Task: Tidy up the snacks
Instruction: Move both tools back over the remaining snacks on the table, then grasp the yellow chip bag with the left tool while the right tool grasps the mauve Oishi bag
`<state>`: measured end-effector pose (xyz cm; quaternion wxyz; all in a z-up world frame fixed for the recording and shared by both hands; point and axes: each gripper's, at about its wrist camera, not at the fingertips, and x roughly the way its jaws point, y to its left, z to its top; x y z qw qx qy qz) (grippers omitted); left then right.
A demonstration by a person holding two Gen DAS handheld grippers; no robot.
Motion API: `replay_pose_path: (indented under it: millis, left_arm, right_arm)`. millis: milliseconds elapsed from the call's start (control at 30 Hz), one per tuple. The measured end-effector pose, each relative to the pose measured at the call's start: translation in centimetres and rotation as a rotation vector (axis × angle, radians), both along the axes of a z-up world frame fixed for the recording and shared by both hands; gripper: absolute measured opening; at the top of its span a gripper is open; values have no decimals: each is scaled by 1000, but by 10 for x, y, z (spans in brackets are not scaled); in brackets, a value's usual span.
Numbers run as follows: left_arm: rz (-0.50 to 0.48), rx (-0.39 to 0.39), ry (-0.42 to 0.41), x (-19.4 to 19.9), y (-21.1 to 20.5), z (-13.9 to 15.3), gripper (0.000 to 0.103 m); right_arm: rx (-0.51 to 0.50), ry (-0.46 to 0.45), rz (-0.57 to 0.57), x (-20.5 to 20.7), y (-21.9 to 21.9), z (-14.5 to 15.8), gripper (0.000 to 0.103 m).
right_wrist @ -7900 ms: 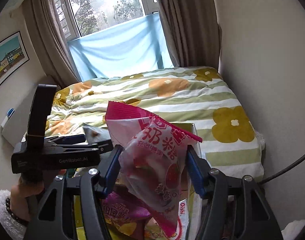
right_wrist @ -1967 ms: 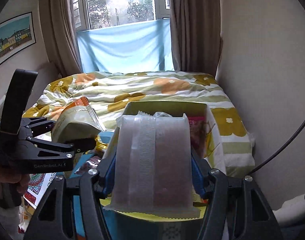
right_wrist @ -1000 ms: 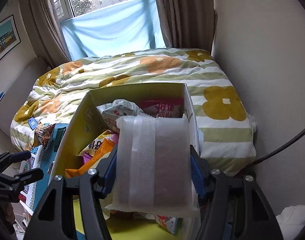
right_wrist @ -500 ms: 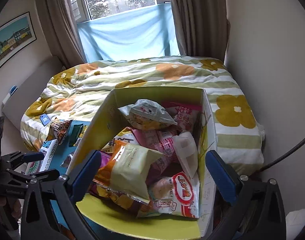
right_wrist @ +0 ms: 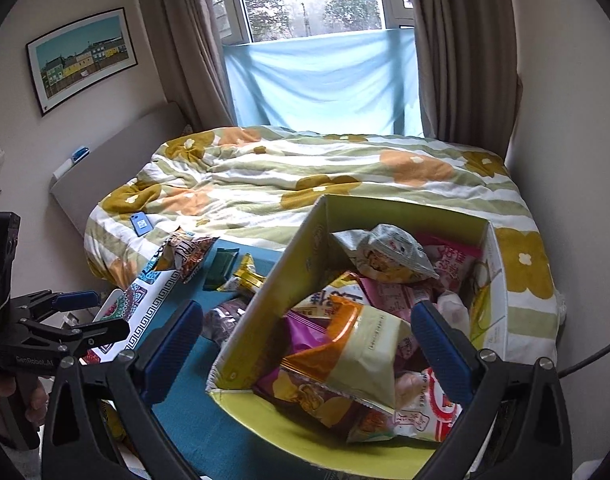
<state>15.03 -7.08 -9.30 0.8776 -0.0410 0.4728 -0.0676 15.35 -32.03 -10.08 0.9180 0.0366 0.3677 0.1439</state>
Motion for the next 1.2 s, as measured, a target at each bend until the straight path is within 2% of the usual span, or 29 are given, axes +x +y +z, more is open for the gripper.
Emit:
replay_pose_path:
  millis: [133,267,433,567,733,1067,1200]
  left_arm:
    - [20,12,-38,11,32,9,96]
    - [-8,37,-49,37,63,9,96]
    - [-58,33,-19,83,102,1,96]
    - [-113,21,17,124,117,-10,96]
    - [-203,16,76,172,110,-38,96]
    - [-334,118,154,224,88,-114,96]
    - [-333,140,150,233,91,-134,96]
  right_arm:
    - [8,-15,34,2,25,4,103]
    - [7,-26,45,9,51,8,103]
    - [9,-16,3,24,84,7,103]
    - [13,18,-54,41,110,-1,103]
    - [6,63,-147,58,140,-23,103]
    - [-33,174,-374,73,186,-89,103]
    - [-139,204,-411,84,202,-116,103]
